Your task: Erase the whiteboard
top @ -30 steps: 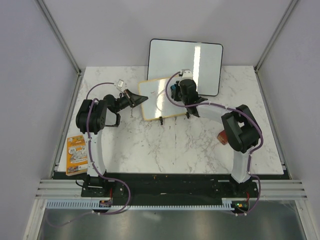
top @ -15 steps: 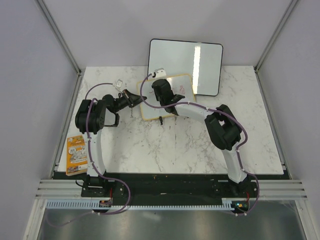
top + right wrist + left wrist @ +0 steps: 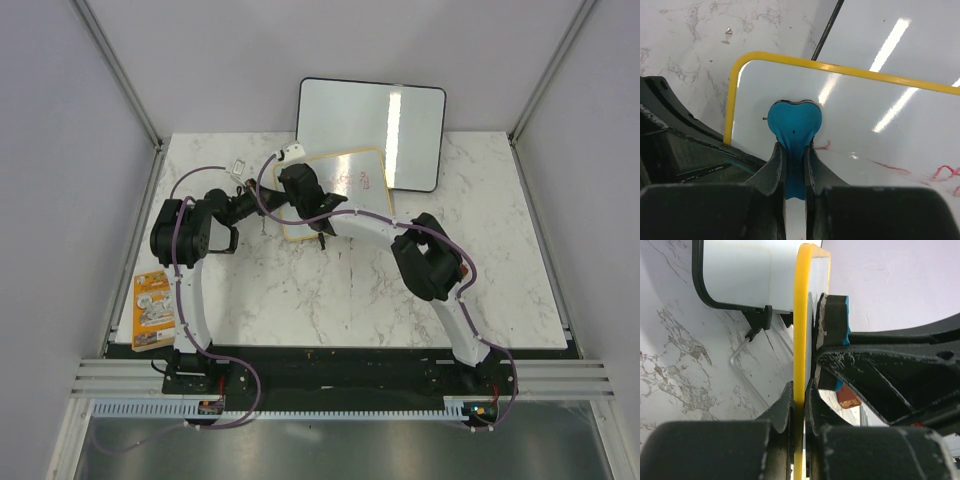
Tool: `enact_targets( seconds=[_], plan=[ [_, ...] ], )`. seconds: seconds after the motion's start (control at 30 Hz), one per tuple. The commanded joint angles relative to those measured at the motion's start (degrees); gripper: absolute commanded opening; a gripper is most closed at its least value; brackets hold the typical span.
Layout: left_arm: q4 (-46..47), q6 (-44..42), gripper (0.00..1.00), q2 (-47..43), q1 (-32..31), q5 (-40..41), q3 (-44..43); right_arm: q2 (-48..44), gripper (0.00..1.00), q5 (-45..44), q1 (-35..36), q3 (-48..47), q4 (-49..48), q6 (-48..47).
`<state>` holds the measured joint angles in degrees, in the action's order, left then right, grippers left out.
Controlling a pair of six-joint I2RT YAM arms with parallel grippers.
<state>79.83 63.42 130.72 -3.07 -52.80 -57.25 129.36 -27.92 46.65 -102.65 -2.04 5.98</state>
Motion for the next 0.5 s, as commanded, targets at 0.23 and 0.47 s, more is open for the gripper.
enact_targets(
  seconds=[0.23,0.47],
  plan=[
    [15.4,-4.1,0.02,1.0,-1.5,-5.5,1.2,6.3,0.00,6.7,2.2,-2.6,-0.2,0.6],
    [15.5,-4.2,0.02,1.0,-1.5,-5.4,1.2,7.5,0.00,3.7,-0.8,-4.8,1.9,0.6]
  ],
)
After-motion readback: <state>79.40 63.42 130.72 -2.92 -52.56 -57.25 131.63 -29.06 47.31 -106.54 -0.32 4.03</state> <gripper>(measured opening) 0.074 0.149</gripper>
